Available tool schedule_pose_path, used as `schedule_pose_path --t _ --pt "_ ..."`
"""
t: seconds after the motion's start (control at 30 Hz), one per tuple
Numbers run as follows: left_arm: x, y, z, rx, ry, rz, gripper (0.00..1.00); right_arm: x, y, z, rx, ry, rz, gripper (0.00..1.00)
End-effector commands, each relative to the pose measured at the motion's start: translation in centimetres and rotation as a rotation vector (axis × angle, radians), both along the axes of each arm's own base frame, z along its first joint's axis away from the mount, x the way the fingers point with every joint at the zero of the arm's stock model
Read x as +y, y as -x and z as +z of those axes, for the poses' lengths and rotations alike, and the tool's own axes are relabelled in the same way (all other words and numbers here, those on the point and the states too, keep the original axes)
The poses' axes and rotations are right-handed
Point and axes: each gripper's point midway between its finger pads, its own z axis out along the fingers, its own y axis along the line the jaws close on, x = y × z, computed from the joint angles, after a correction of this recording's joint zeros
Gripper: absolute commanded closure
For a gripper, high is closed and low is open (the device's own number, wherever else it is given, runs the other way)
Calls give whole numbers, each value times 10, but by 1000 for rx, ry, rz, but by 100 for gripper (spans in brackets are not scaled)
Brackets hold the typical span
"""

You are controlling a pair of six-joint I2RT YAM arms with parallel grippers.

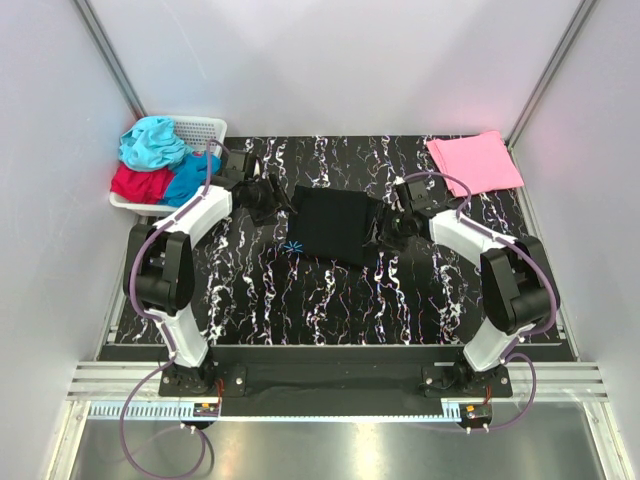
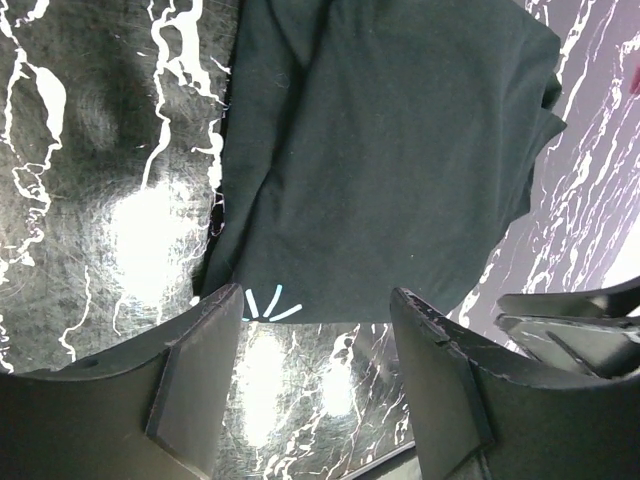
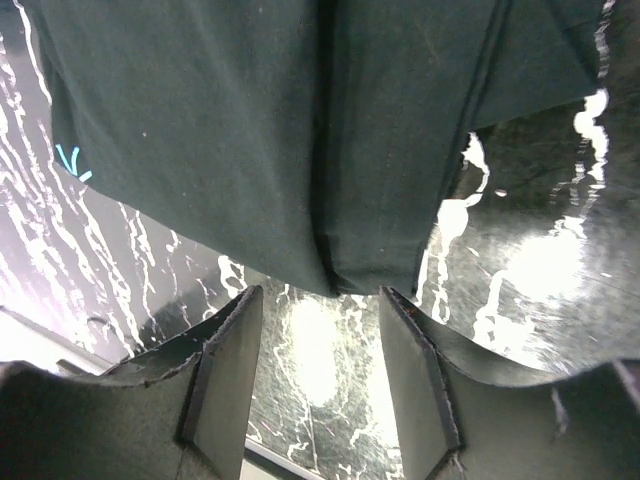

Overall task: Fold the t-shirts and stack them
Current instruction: Fold the tshirt

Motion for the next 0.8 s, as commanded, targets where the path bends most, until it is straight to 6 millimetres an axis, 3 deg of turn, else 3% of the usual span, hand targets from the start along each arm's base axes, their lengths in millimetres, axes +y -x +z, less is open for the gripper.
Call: schedule_pose_path --t 0.0,0.07,0.23,0.53,0.73,0.77 --pt "-6 -4 9 -48 28 -44 34 17 -5 8 -45 -100 8 42" --pt "-6 -3 7 -42 29 -47 33 21 -4 10 -57 -137 17 42" --pt "-6 -1 0 -27 27 -55 31 21 11 -8 -3 -156 14 36" --pt "-9 -3 -2 -19 36 -57 31 4 13 -26 -11 -65 -21 32" --pt "-9 -4 -5 -9 38 -55 31 23 5 -52 2 -148 25 32" --pt "-10 -4 -4 -10 42 -54 31 33 -4 -46 -32 -205 37 32"
